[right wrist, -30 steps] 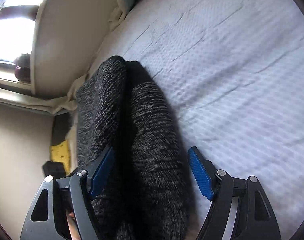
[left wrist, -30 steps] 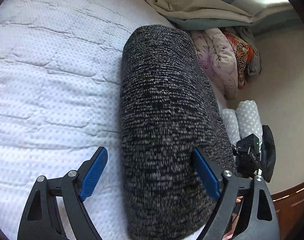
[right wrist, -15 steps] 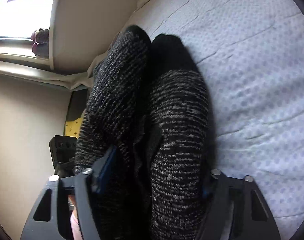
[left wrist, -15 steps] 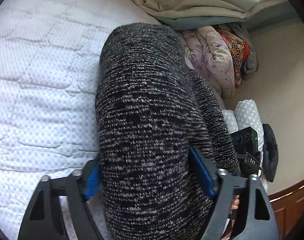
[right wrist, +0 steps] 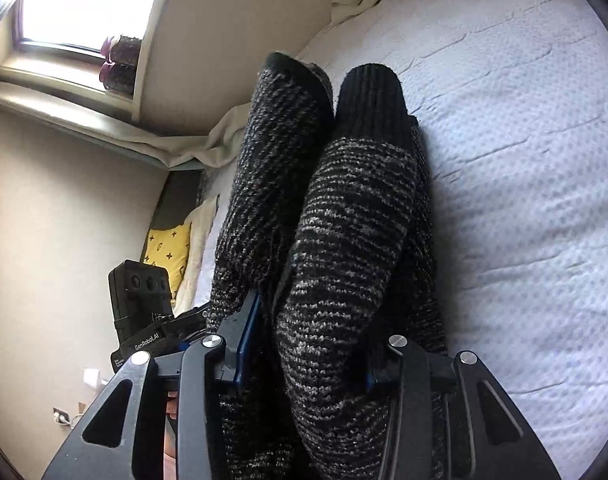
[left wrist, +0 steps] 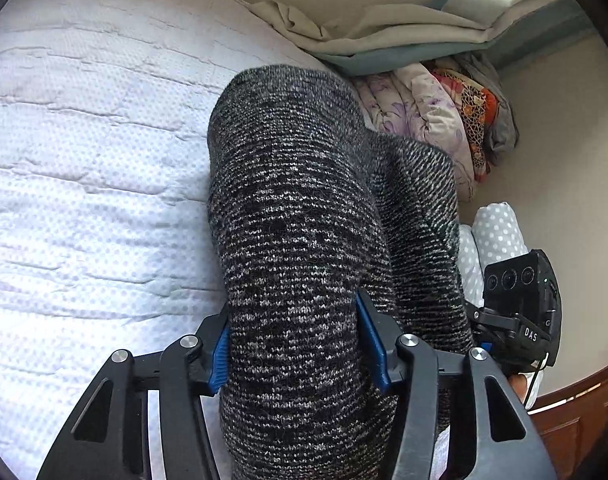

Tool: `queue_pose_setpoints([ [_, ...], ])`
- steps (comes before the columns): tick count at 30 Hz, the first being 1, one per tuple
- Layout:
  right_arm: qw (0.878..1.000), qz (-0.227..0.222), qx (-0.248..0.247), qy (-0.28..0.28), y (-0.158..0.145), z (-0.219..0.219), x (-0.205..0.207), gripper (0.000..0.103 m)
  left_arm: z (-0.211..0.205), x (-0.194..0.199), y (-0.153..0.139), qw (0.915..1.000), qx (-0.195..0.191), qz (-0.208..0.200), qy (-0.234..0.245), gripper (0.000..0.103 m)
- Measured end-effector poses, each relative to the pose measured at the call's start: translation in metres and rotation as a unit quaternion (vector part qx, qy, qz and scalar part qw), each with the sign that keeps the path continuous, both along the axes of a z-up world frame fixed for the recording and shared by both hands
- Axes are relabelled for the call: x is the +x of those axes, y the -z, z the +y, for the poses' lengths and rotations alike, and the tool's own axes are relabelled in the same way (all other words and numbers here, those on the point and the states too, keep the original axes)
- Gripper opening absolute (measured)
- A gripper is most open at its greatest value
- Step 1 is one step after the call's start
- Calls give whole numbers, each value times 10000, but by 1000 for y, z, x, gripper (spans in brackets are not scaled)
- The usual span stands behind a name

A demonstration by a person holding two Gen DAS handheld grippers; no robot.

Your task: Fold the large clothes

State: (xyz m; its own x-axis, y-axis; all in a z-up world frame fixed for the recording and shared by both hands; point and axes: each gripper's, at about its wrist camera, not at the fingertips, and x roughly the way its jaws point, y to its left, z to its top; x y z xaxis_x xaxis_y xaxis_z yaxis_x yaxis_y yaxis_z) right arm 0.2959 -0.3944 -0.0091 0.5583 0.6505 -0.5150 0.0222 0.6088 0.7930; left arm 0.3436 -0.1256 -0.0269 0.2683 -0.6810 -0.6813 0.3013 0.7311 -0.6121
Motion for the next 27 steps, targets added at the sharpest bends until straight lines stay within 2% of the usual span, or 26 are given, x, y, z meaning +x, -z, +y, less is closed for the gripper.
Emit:
queue_pose_setpoints([
  [5,9996,83,221,-182,5,18,4,38,24,-10,-18,9997,107,-120,-156,56],
  [12,9973,77,368,-627,11,70,13,38,98,-18,-32,9976,332,-221,-569,55],
  [15,9961,98,468,-747,20,95,20,38,124,-19,-22,9960,443,-153,-755,55],
  [18,9964,205,425,-704,34,108,21,38,141,-21,3,9947,447,51,-929,56],
  [19,9970,249,381,-624,38,108,20,40,144,-23,7,9943,385,65,-991,57],
  [20,9974,293,370,-550,40,105,18,47,149,-24,11,9940,275,76,-1060,59],
  [21,9982,433,219,-347,40,101,17,54,152,-24,13,9935,190,91,-1119,60],
  [23,9983,557,-136,-121,36,94,14,58,155,-27,12,9930,257,73,-1151,62],
  [26,9946,535,-876,128,16,82,2,58,156,-36,-9,9905,797,-255,-1095,60],
  [27,9930,449,-1073,213,6,82,-1,58,154,-43,-21,9858,1149,-554,-1094,60],
])
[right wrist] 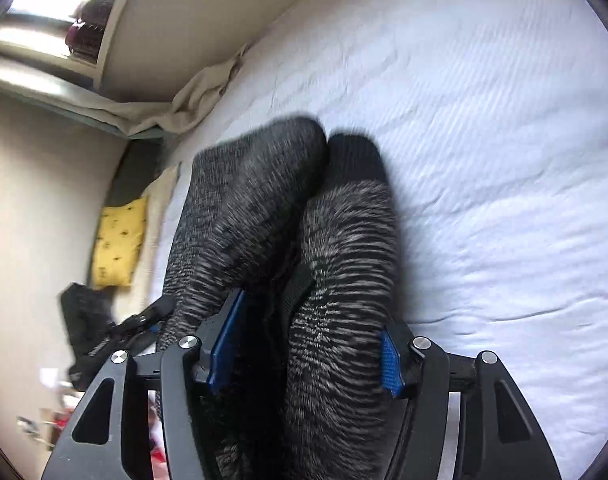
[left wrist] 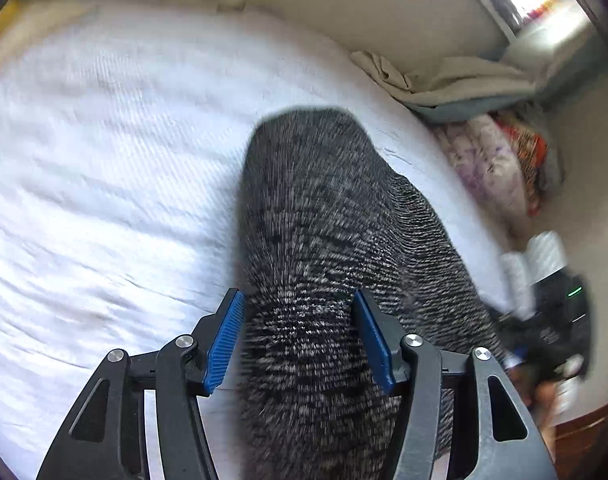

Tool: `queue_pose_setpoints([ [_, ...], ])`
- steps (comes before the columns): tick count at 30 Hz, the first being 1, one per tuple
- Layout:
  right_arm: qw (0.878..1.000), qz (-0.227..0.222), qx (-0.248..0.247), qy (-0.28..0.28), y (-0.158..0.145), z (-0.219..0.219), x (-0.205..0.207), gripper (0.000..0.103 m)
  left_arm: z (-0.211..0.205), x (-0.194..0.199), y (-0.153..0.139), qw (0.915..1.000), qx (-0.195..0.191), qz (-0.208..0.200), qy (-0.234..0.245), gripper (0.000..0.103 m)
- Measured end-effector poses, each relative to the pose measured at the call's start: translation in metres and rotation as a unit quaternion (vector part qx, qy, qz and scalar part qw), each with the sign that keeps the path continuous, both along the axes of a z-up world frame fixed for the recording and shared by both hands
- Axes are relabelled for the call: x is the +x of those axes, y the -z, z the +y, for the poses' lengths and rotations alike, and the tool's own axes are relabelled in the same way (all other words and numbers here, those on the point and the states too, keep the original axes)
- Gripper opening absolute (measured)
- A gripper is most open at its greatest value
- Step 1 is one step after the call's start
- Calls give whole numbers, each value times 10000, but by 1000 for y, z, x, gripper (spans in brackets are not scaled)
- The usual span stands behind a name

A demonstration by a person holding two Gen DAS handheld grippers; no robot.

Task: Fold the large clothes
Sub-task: 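Release the bundle and withdraw both tools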

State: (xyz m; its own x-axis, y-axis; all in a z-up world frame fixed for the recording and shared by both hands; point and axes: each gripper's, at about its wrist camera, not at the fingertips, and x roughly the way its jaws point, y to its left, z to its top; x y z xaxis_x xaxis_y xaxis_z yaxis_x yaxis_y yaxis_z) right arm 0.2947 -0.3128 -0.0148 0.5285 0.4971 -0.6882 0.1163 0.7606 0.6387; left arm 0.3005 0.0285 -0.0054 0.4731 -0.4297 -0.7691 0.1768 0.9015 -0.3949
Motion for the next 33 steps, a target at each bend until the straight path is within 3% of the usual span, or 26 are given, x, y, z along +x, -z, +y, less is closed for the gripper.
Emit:
queue_pose_setpoints([
  [1,9997,-117,-227,61,-12,2,-3,58,-3,-9,-13,9988,410,-281,10,60],
  [4,9911,-794,-1067,-10,-56,18,-20,58,-10,-37,-43,9923,909,-838,72,60],
  [8,9762,-1280,-1683,-489,-85,67,-36,54,-39,-70,-43,9853,1351,-929,481,60],
  [11,9712,-1079,-2022,-660,-72,98,-39,44,-60,-79,-12,9745,2018,-734,652,61],
  [13,9692,-735,-2278,-575,-50,107,-39,43,-61,-80,4,9749,2057,-615,582,61],
  [17,9767,-86,-2098,-433,1,98,-38,44,-59,-82,21,9780,1963,-586,397,64],
  [22,9717,-282,-2314,-384,26,100,-39,50,-66,-91,33,9689,2270,-938,307,66],
  [26,9709,-359,-2342,-341,27,101,-43,52,-75,-103,34,9572,2565,-1327,165,71],
  [30,9742,-331,-2215,-272,6,97,-53,59,-86,-127,14,9314,3154,-1817,-32,87],
  [33,9751,-429,-2175,-38,-15,97,-72,69,-83,-142,6,9334,3161,-1699,-84,90],
])
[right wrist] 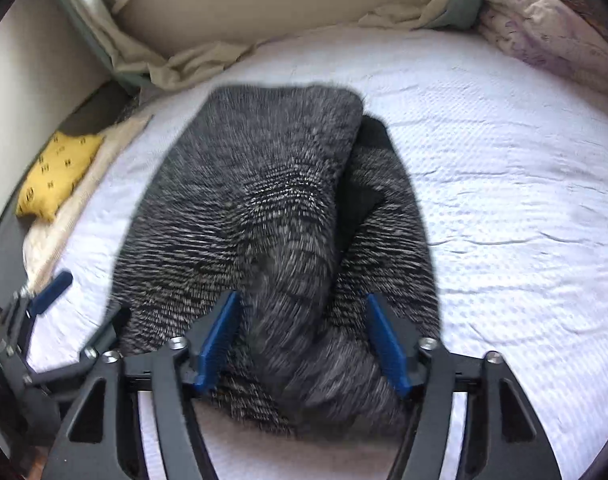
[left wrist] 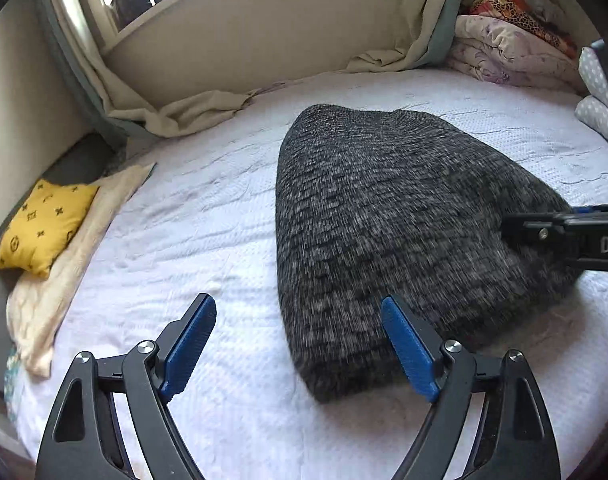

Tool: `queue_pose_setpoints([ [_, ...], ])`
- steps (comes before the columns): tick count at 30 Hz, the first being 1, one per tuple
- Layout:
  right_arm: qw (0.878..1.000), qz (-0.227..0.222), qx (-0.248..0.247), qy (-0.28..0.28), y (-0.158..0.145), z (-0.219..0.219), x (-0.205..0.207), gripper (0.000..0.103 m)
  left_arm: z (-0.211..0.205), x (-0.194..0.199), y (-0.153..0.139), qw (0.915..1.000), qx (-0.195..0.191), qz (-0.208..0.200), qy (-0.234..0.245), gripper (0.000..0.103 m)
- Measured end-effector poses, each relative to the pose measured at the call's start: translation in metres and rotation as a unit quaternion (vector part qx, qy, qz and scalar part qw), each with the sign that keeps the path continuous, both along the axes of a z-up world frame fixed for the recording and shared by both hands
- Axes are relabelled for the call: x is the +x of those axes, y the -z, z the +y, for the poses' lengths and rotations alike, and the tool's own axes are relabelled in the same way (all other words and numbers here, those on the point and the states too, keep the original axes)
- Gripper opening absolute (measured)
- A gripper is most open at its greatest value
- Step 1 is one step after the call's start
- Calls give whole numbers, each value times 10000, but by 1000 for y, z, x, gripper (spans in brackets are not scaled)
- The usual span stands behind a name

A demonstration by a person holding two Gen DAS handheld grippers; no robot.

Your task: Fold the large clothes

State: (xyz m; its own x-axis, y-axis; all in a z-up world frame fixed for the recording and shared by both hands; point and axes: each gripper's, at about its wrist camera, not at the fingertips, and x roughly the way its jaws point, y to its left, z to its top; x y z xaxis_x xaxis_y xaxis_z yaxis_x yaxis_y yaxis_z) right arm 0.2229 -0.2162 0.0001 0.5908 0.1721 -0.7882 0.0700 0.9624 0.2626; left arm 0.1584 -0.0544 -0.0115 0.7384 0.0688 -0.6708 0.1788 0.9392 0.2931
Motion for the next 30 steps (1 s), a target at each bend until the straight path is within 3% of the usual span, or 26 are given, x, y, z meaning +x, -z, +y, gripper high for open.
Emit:
queue_pose_setpoints([
  [6,9961,-162,-809,319,-18,28,-56,86,8,-37,-1,9993,-192,294,-96,102],
  [9,9944,-191,-967,392,-21,43,-83,96,16,-56,1,9987,-304,389,-124,103],
  [21,9924,-262,-1176,269,-7,78,-150,99,42,-99,12,9961,-520,504,-503,103],
  [30,9903,-147,-1356,253,3,86,-166,102,44,-115,20,9946,-693,596,-499,103],
])
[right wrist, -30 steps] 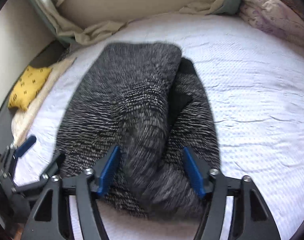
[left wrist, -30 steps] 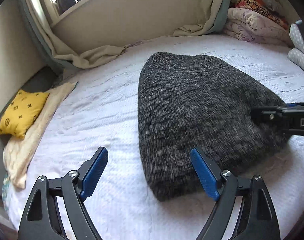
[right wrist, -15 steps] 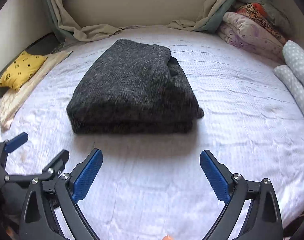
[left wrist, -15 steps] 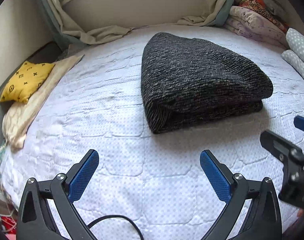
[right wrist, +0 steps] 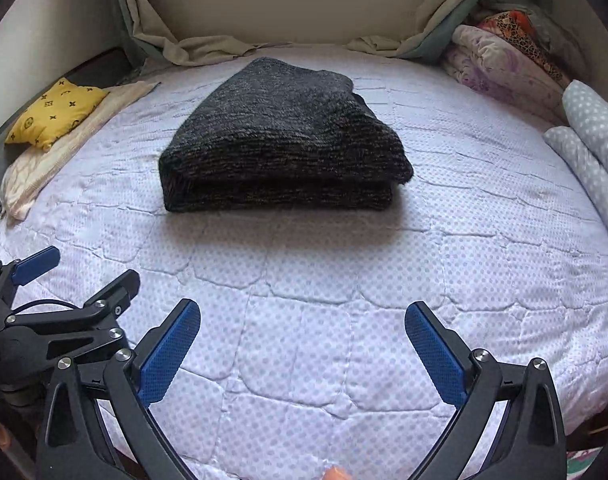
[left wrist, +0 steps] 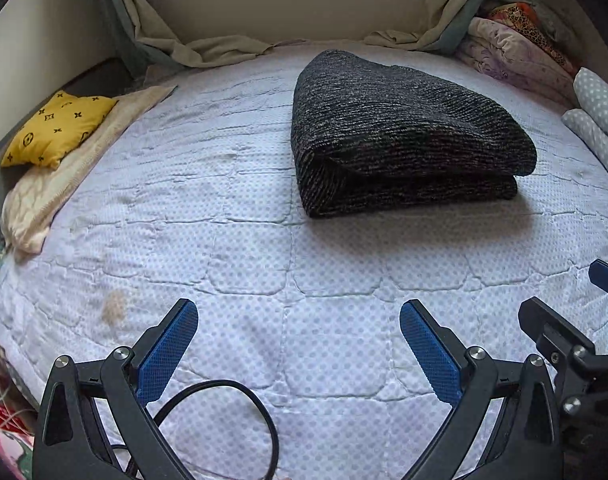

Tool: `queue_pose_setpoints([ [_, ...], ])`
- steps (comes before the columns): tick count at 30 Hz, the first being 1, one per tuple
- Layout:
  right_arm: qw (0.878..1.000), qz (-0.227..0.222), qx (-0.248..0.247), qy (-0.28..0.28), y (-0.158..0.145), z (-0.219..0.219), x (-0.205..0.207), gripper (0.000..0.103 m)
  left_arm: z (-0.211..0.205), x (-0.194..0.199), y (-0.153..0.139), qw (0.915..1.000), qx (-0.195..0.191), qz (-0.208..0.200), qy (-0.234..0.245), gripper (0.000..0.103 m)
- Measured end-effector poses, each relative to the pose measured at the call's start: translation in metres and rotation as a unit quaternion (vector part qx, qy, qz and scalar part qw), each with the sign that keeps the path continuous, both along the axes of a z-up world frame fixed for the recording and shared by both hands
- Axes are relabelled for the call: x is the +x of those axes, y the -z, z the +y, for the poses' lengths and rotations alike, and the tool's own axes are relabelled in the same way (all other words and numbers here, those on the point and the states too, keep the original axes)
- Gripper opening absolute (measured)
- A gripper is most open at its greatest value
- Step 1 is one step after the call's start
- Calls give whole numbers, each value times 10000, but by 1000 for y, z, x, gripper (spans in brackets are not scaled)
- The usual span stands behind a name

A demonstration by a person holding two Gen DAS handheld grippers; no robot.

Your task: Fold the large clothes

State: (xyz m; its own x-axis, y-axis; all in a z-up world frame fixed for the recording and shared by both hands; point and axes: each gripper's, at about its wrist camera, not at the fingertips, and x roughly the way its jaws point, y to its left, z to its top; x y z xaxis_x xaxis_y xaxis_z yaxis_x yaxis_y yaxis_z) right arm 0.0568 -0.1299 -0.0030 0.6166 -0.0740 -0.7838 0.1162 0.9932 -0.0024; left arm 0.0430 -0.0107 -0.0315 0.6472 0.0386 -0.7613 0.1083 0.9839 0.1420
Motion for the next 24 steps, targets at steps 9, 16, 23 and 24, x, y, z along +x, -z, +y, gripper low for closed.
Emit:
queue_pose_setpoints([
  [9,9998,35,-93,162,4,-8,-5,103,-5,-2,4,10000,-44,20,-5,103],
  [16,9996,180,-8,204,13,-12,-5,103,-10,-4,8,10000,31,41,0,103],
  [23,9996,188,-35,184,14,-11,-4,103,-6,-3,10,9999,-25,106,-48,103],
  [24,9997,187,-36,183,14,-11,-4,103,-6,-3,11,9999,-21,106,-54,103],
])
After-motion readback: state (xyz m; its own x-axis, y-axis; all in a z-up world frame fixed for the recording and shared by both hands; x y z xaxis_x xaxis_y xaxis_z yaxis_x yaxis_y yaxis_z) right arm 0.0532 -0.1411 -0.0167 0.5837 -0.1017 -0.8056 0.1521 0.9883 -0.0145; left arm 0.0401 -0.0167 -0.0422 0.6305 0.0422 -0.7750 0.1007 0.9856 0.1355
